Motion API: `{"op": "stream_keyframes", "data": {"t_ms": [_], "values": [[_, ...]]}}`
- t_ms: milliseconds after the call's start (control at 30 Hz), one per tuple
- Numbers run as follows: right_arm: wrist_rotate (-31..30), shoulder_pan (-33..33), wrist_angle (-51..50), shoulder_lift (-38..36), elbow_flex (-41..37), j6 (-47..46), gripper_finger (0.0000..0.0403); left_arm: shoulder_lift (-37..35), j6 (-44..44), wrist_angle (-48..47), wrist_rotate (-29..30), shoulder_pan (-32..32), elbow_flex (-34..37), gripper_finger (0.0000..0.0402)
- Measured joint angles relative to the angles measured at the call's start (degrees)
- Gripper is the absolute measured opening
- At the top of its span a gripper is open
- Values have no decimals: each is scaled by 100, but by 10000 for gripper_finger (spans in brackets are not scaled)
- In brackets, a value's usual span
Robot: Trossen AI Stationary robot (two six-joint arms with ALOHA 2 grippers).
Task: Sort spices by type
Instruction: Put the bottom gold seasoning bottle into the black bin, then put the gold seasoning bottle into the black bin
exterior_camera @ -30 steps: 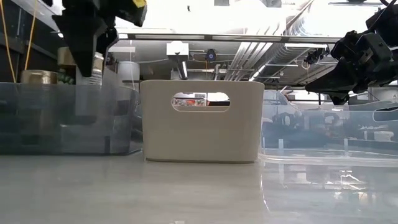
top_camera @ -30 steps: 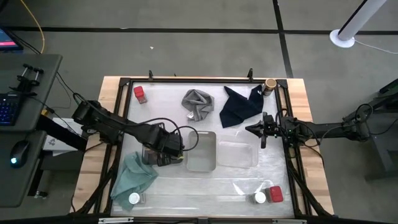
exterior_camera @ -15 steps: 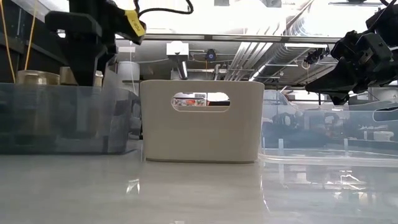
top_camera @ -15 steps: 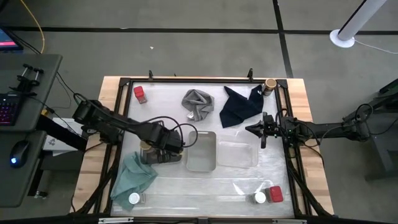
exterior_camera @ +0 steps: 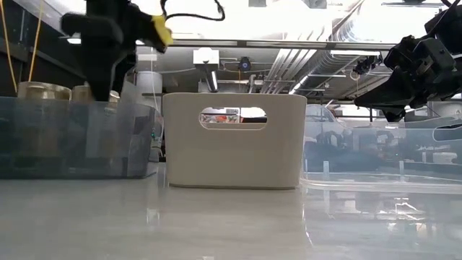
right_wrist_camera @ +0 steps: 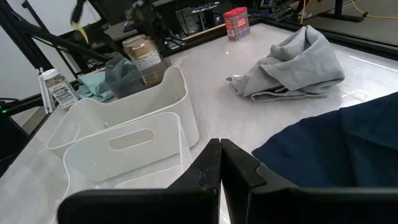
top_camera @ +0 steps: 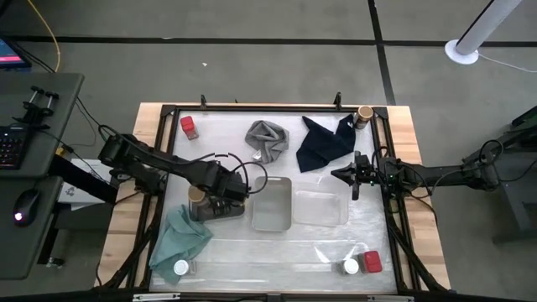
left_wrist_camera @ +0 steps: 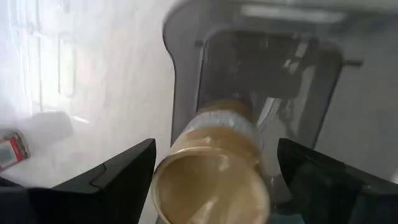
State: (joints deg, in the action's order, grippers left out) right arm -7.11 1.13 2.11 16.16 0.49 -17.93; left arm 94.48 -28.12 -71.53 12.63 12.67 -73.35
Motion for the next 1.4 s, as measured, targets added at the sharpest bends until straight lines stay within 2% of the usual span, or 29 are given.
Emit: {"op": "stream_keyframes", "data": {"t_ms": [267, 367, 500, 633, 833, 900, 967, 1133, 1267, 1333, 1400], "values": [[-2, 2, 2, 0, 0, -1, 1, -2, 136, -47, 271, -73, -916, 322], [-2, 0, 2, 0, 0, 0, 1, -79, 236, 510, 417, -29, -967, 323], [-2, 2, 2, 0, 0, 0, 1, -284, 659, 2081, 390, 30, -773, 323], [-2, 1, 2, -4, 0, 0, 1, -424, 1061, 4020, -43, -7, -405, 323], [-2, 2, 2, -4, -1, 0, 1, -444, 749, 7201, -1435, -743, -257, 323], [0, 0, 2, -4, -2, 0, 1, -458, 632, 7865, -1726, -1144, -257, 323], [-1, 1, 2, -4, -1, 0, 1, -464, 496, 8074, -1767, -1607, -257, 323], [-35, 2, 3, -4, 0, -2, 1, -483, 285, 7499, -1949, -2691, -251, 323], [-427, 2, 126, -4, 0, -44, 1, -483, 47, 7391, -2169, -3310, -249, 323], [-396, 2, 176, -4, -2, -456, 1, -483, -60, 7611, -2198, -3552, -249, 323], [-362, 2, 261, -4, -1, -1459, 1, -483, -209, 7937, -2302, -3766, -249, 323]]}}
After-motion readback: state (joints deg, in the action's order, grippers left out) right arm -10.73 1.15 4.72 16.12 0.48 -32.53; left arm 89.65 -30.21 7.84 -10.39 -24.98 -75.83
